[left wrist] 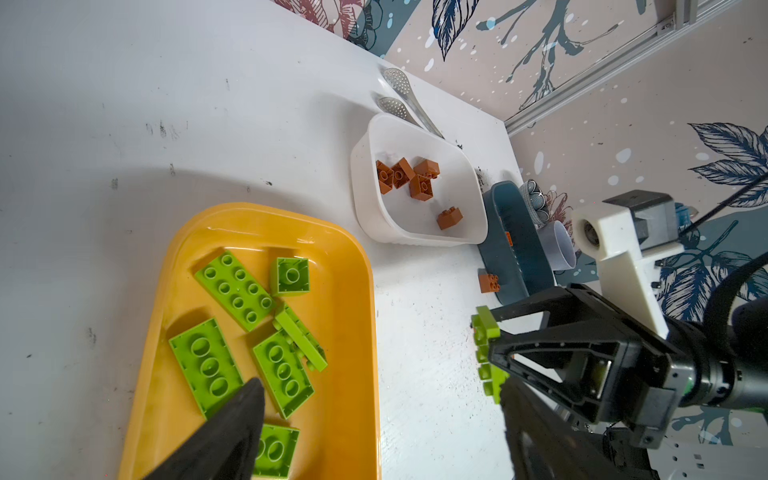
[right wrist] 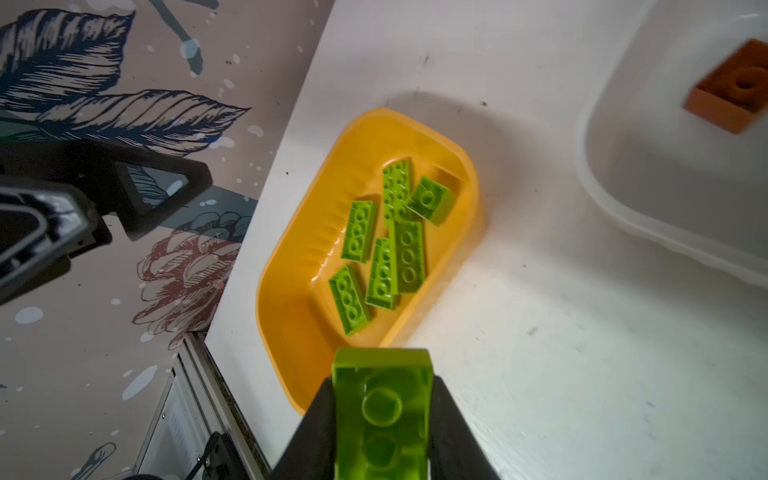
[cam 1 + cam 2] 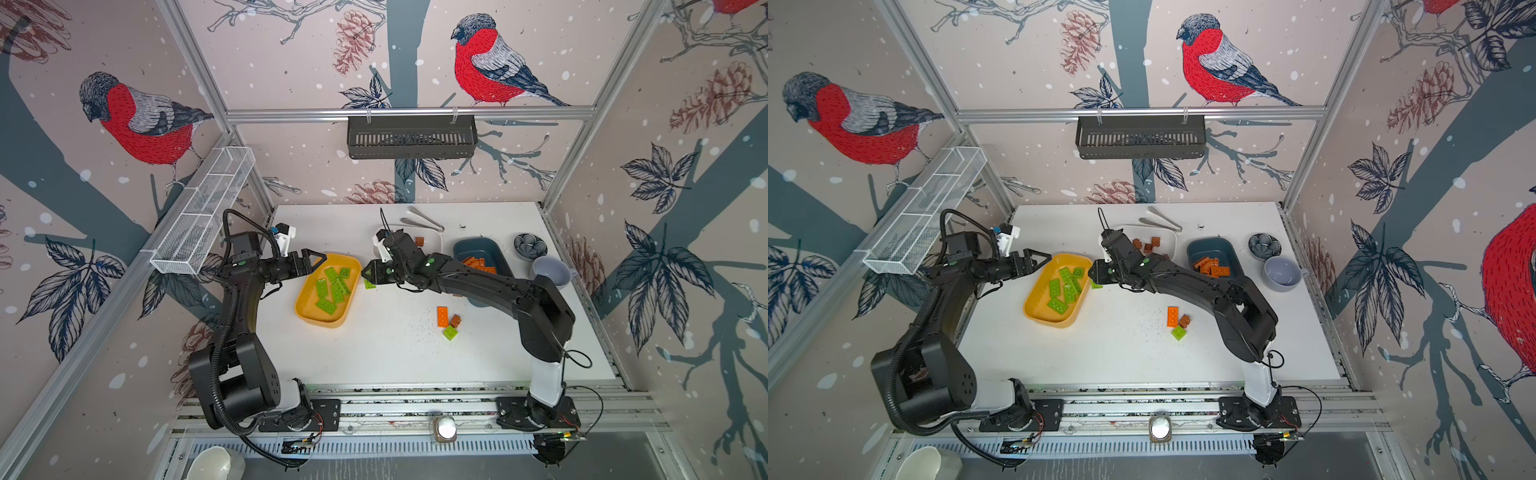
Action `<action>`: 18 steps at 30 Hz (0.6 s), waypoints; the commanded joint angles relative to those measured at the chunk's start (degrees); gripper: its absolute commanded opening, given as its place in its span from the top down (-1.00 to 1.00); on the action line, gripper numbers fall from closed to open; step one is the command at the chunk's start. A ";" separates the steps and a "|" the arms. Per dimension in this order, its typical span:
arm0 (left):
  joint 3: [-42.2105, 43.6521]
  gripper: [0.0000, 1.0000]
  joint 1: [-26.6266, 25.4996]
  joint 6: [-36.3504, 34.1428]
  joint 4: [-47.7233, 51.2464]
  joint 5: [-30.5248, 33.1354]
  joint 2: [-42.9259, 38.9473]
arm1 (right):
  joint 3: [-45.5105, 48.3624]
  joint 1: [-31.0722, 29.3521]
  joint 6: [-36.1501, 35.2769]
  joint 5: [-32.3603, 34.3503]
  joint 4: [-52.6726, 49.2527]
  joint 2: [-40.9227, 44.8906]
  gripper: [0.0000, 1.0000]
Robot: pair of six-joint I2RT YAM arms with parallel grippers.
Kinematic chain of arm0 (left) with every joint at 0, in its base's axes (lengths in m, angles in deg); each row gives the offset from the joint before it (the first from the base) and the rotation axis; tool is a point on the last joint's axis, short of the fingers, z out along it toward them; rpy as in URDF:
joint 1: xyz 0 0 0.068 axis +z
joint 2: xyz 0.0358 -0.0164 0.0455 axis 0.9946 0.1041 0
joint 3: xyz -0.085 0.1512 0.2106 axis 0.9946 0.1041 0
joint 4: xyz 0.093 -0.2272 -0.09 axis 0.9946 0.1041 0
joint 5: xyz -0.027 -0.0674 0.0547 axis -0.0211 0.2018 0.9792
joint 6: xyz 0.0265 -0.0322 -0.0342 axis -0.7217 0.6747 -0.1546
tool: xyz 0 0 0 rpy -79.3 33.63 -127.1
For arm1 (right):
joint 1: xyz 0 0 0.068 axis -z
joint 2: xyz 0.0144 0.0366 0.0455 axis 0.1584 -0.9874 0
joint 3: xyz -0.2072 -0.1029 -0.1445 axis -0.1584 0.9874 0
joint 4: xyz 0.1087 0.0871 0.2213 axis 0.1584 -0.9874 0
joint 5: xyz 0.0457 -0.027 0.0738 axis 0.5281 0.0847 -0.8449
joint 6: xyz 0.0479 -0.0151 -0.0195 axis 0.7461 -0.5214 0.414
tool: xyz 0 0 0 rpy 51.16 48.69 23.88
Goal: Sort the legos into containers by color
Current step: 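Carry the lime-green brick over the yellow tub and open the right gripper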
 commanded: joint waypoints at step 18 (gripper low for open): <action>0.76 -0.76 -0.02 -0.01 0.88 -0.48 -0.67 | -23.48 -1.66 -5.62 7.26 -1.70 -20.58 -0.11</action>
